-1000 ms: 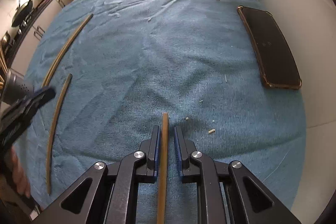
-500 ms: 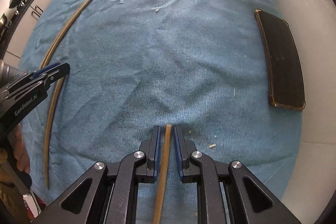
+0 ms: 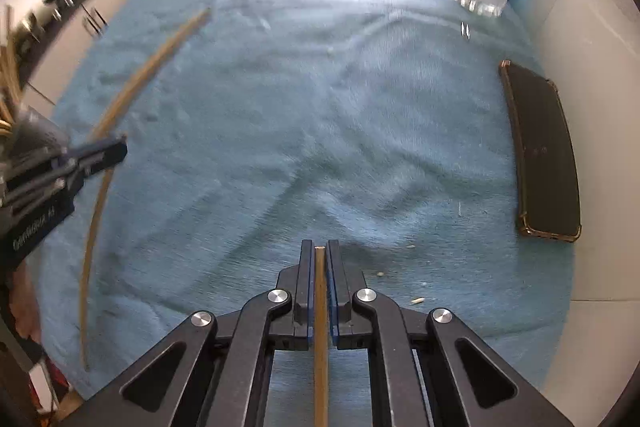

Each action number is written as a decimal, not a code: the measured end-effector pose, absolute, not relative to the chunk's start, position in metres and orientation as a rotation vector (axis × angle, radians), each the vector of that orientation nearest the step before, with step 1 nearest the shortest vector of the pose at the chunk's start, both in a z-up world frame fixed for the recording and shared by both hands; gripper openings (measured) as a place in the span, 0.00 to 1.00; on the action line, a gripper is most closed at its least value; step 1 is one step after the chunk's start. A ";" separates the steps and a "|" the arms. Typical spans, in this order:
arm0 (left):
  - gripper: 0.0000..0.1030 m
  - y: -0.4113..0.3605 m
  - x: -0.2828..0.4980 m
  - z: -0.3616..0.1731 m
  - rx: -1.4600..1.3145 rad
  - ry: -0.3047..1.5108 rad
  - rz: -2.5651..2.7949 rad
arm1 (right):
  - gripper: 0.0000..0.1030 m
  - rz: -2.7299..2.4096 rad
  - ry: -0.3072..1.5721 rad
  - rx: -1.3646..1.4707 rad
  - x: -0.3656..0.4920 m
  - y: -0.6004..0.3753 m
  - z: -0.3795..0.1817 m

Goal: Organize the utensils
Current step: 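Lift both held chopsticks and carry them to the black holder, then lower both chopsticks into the black holder and open both tools, then move both open tools back over the last loose chopsticks on the towel, then close the right tool on one chopstick while the left tool grasps another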

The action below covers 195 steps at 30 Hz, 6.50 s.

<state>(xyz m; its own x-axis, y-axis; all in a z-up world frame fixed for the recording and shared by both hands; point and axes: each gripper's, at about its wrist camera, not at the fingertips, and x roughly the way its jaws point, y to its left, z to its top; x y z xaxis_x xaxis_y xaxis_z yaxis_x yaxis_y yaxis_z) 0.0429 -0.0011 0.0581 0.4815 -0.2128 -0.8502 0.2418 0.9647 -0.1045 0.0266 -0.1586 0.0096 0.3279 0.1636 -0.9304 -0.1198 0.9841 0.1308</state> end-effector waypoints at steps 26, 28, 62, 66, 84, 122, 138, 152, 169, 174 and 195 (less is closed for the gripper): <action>0.07 0.123 -0.135 0.208 -0.252 0.392 -0.146 | 0.05 0.263 0.477 0.121 -0.109 -0.105 0.176; 0.07 0.132 -0.139 0.215 -0.261 0.361 -0.127 | 0.05 0.268 0.462 0.109 -0.106 -0.096 0.181; 0.07 0.224 -0.004 0.251 -0.286 0.044 0.292 | 0.05 0.575 0.305 0.135 -0.005 0.063 0.267; 0.07 0.225 0.014 0.233 -0.282 0.110 0.293 | 0.05 0.583 0.367 0.137 0.012 0.073 0.248; 0.42 0.227 -0.017 0.231 -0.297 0.193 0.247 | 0.33 0.530 0.554 0.221 0.049 0.065 0.191; 0.64 0.188 -0.121 0.090 -0.266 0.628 0.140 | 0.21 0.174 1.044 0.154 0.124 0.034 0.000; 0.64 0.155 -0.124 0.084 -0.249 0.697 0.030 | 0.14 0.082 1.064 0.367 -0.005 -0.123 -0.003; 0.64 0.082 -0.134 0.098 -0.073 0.708 -0.050 | 0.24 0.153 0.958 0.264 -0.030 -0.150 0.011; 0.64 0.060 -0.106 0.102 -0.063 0.778 -0.109 | 0.09 0.085 1.029 0.048 0.005 -0.118 0.001; 0.64 0.032 -0.073 0.098 -0.069 0.857 -0.168 | 0.08 0.071 1.119 0.126 0.015 -0.158 0.002; 0.06 -0.077 0.012 0.016 0.068 1.107 -0.298 | 0.08 0.090 1.096 0.309 -0.041 -0.220 -0.001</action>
